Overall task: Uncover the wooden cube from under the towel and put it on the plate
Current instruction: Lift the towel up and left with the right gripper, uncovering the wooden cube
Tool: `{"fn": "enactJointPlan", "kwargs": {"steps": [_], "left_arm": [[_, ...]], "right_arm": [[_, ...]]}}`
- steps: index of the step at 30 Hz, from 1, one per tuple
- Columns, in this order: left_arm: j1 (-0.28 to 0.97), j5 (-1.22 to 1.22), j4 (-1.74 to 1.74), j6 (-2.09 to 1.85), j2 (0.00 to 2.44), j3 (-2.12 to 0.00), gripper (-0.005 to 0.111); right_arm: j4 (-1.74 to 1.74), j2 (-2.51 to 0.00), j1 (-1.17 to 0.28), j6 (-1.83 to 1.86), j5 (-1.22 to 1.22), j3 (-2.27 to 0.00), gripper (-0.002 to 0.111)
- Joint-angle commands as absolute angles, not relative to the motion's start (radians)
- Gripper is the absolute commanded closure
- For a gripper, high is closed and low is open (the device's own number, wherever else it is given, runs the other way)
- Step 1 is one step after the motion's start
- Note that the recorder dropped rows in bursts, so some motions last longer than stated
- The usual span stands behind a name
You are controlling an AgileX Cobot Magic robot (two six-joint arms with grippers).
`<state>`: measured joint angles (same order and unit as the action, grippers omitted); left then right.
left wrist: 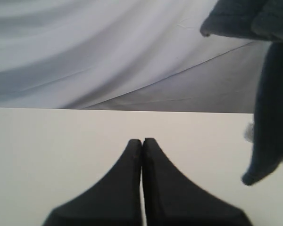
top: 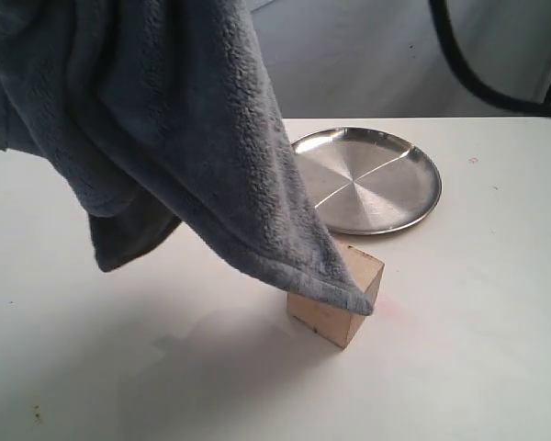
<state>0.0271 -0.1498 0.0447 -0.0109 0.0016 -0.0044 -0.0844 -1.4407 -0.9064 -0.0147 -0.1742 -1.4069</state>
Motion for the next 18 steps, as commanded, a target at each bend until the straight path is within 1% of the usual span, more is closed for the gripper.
{"fn": "enactJointPlan", "kwargs": {"steps": [1, 4, 8, 12, 18], "left_arm": [[0.028, -0.146, 0.044, -0.008, 0.0, 0.0, 0.105], [0.028, -0.146, 0.044, -0.01, 0.0, 0.0, 0.105], [0.028, -0.146, 0.044, -0.01, 0.0, 0.0, 0.105], [0.028, -0.146, 0.044, -0.01, 0.0, 0.0, 0.105], [0.028, -0.146, 0.044, -0.008, 0.0, 0.0, 0.105]], "right_arm": [[-0.053, -1.487, -0.909, 0.0, -0.206, -1.484, 0.108], [-0.039, -1.515, -0.909, 0.0, -0.232, -1.502, 0.108], [-0.039, -1.544, -0.909, -0.012, -0.338, -1.504, 0.108], [-0.039, -1.552, -0.909, -0.099, -0.394, -1.504, 0.108], [-0.037, -1.576, -0.905, -0.102, -0.41, -1.504, 0.108]]}}
